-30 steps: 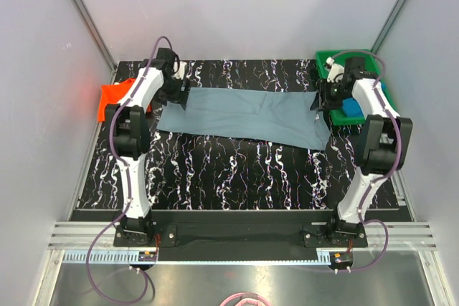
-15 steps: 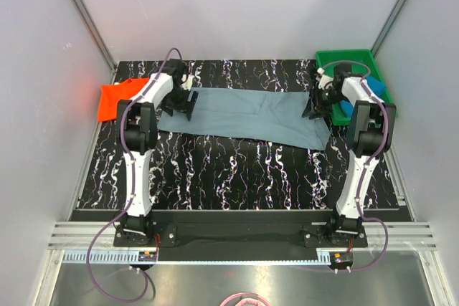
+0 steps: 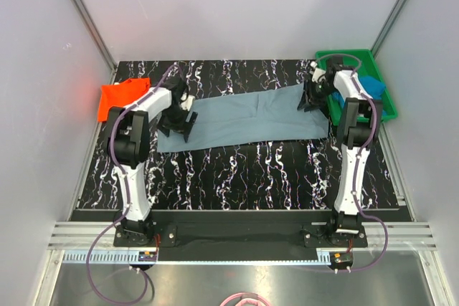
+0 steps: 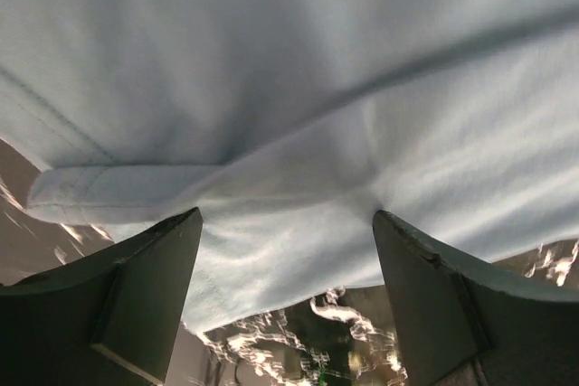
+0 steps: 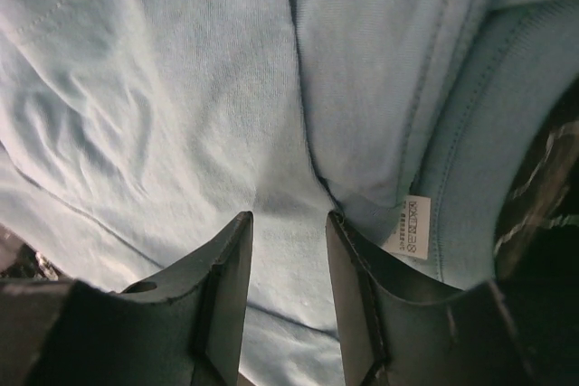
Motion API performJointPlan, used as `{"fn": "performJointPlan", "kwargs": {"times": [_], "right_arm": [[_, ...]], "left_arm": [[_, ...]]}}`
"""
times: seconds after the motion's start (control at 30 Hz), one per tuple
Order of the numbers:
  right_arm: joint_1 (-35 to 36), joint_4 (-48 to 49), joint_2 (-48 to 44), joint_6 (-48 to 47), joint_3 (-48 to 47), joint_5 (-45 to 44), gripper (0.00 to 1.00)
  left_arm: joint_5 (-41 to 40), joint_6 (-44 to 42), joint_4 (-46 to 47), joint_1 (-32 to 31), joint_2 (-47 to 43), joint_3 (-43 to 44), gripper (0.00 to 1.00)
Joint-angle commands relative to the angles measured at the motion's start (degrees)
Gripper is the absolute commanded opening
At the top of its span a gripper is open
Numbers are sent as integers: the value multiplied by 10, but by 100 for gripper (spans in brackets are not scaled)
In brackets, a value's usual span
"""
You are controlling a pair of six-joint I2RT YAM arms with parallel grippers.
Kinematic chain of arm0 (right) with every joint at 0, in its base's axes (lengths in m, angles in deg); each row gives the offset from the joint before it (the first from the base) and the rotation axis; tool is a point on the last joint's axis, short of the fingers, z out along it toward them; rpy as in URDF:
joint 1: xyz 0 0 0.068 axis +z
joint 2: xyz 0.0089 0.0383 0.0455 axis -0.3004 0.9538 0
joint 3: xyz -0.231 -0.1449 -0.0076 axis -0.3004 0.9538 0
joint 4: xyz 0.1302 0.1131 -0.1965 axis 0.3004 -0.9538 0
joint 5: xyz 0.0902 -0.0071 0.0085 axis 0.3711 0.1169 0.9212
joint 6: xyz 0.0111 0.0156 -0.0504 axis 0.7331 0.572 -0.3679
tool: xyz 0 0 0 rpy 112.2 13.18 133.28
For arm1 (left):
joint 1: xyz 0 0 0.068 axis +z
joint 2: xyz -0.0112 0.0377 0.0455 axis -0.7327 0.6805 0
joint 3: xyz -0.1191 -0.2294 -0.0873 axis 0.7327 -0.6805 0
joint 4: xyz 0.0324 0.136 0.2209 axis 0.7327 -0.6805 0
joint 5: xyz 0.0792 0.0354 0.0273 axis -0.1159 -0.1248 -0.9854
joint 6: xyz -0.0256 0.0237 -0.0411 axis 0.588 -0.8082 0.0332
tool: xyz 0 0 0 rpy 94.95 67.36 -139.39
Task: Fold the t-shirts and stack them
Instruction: Fold the tshirt
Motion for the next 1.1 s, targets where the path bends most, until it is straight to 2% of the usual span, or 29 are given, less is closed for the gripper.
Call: {"fn": "performJointPlan", "kwargs": {"times": [0.0,0.23,0.37,0.5,0.6,0.7,0.8,0.93,1.0,1.07], "right_arm": [[18,10,30,-7,-64,-36,46],[59,5,111,-23,-227,-53,47],[64,30,99,-16,-237,-83,48],[64,41,-7,-6,-179,-96,49],[64,32,-98,31,-107,-68,50],[64,24,-192,67,18,0,50],[65,20,-268,110,184,58,50],[64,36,-330,128,313,103,55],[58,37,-351,132,355,113,60],[50,43,-362,149,378,115,63]], "left_arm": [[-4,4,-15,-31,-68,-44,83],[-12,8,-3,-109,-118,-125,83],[-64,4,-4,-125,-168,-115,85],[-90,-19,-4,-103,-169,-57,88],[-85,-25,-11,-70,-127,10,89],[-55,-26,-21,-31,-66,90,88],[-45,-33,-31,13,7,179,88],[-59,-49,-57,41,114,326,87],[-65,-56,-66,48,142,363,86],[-76,-60,-56,50,148,362,86]]}}
